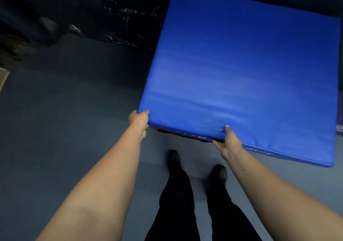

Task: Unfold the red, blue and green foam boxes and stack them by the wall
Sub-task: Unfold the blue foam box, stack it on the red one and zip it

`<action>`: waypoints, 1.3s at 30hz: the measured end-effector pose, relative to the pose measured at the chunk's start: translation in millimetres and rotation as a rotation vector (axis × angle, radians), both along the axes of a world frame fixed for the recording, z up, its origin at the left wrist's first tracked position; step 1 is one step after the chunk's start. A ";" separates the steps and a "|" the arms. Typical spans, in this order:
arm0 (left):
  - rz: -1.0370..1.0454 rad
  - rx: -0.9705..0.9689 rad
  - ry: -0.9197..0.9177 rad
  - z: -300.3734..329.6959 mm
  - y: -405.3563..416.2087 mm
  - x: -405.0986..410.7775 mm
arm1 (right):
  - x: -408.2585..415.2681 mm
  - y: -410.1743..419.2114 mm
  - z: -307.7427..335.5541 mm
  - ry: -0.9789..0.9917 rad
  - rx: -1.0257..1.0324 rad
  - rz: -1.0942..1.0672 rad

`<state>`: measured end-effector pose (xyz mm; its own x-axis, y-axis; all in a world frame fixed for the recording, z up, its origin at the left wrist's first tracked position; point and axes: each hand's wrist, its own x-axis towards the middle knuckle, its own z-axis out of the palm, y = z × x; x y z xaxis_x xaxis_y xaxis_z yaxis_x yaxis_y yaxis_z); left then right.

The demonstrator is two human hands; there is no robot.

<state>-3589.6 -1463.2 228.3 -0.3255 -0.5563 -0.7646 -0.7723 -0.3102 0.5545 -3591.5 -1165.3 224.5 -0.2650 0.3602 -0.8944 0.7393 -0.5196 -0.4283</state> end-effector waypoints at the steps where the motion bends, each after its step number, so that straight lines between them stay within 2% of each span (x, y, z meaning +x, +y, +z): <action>1: -0.002 0.017 0.012 2.5 -0.7 -3.5 | -3.9 -1.3 2.0 0.006 0.031 -0.011; 6: -0.079 0.065 -0.006 2.1 -15.3 -5.1 | -5.6 -7.4 5.7 -0.010 0.071 -0.055; 11: -0.179 0.202 -0.086 -2.0 -24.0 0.6 | -12.5 0.1 23.8 -0.195 -0.054 0.154; 14: -0.217 0.065 -0.160 6.5 -7.0 -3.5 | -24.1 8.4 49.4 -0.303 0.028 0.231; 18: -0.335 -0.133 -0.315 24.7 19.9 -22.5 | -35.0 33.3 83.1 -0.284 0.163 0.300; 21: -0.461 -0.129 -0.256 26.4 46.0 -51.3 | -40.8 67.9 105.3 -0.233 0.242 0.288; 25: -0.650 0.003 -0.152 106.5 125.7 -83.2 | -37.7 128.5 125.1 -0.160 0.304 0.249; 28: -0.828 0.121 -0.148 132.1 186.4 -97.1 | -26.2 181.3 126.6 -0.127 0.300 0.239; 30: -0.929 0.132 -0.148 133.8 225.0 -101.0 | -18.0 212.0 122.3 -0.116 0.307 0.250; 35: -1.112 -0.017 -0.153 121.8 348.5 -98.6 | 2.0 299.1 109.1 -0.069 0.328 0.317; 37: -1.171 -0.106 -0.170 104.3 415.5 -93.8 | 7.4 359.4 75.7 -0.066 0.329 0.362; 39: -1.210 -0.176 -0.154 92.8 452.9 -91.2 | 7.9 385.1 57.7 -0.044 0.341 0.439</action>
<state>-3680.8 -1010.3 321.1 -0.6159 -0.0584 -0.7857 -0.5715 0.7195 0.3945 -3583.6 -780.2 282.2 -0.4204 0.4954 -0.7601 0.8761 0.0037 -0.4821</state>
